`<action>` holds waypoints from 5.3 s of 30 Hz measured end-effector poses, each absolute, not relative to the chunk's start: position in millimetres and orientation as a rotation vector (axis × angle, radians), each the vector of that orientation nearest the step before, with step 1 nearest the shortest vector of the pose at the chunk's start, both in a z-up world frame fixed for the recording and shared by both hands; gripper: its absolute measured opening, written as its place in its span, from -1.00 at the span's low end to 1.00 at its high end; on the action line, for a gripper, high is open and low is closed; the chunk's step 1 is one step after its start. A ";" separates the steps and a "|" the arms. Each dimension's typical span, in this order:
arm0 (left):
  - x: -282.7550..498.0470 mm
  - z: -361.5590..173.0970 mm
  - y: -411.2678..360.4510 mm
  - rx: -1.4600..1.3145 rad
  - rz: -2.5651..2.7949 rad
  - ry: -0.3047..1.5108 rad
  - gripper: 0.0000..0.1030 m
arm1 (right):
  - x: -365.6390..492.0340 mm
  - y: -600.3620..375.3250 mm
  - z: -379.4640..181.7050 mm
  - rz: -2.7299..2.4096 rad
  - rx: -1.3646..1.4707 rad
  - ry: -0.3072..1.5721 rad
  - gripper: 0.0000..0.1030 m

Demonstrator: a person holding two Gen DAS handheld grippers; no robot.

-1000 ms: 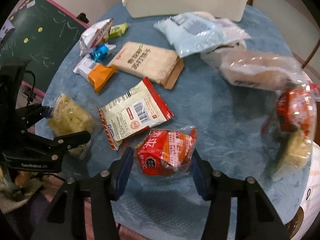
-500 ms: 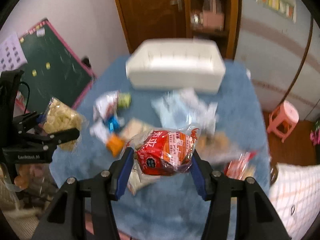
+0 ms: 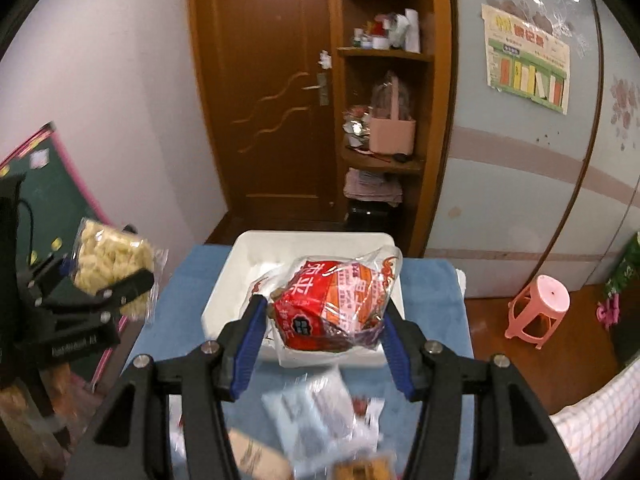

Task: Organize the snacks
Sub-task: 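Carry both snacks into the white bin and open both tools to release them, then move both tools back over the remaining snacks on the table, then grasp the white-and-orange biscuit bar with the left tool while the right tool grasps the white-and-red cracker packet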

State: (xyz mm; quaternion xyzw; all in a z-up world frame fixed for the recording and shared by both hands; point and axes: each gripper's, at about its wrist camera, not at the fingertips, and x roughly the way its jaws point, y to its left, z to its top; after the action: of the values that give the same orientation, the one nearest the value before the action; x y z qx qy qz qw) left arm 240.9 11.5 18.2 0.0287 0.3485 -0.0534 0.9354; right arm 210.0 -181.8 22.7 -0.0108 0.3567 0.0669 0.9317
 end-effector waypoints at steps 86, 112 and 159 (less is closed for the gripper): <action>105.9 -116.1 51.2 -0.047 -0.167 1.009 0.91 | 59.8 -133.3 -98.8 0.363 -0.154 0.861 0.62; 115.2 -238.4 92.0 -0.494 0.301 1.218 0.91 | 37.0 -129.9 -230.7 0.588 -0.270 1.043 0.62; 158.3 -254.0 0.2 -0.212 0.237 1.292 0.10 | 31.7 -129.8 -237.1 0.629 -0.296 1.113 -0.26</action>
State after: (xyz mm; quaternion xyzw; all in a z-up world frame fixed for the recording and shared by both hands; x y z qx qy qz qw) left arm 158.3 0.2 -254.0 -0.0984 0.5992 0.1100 0.7869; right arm 31.7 -129.8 -237.1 -0.1377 0.5172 0.2926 0.7924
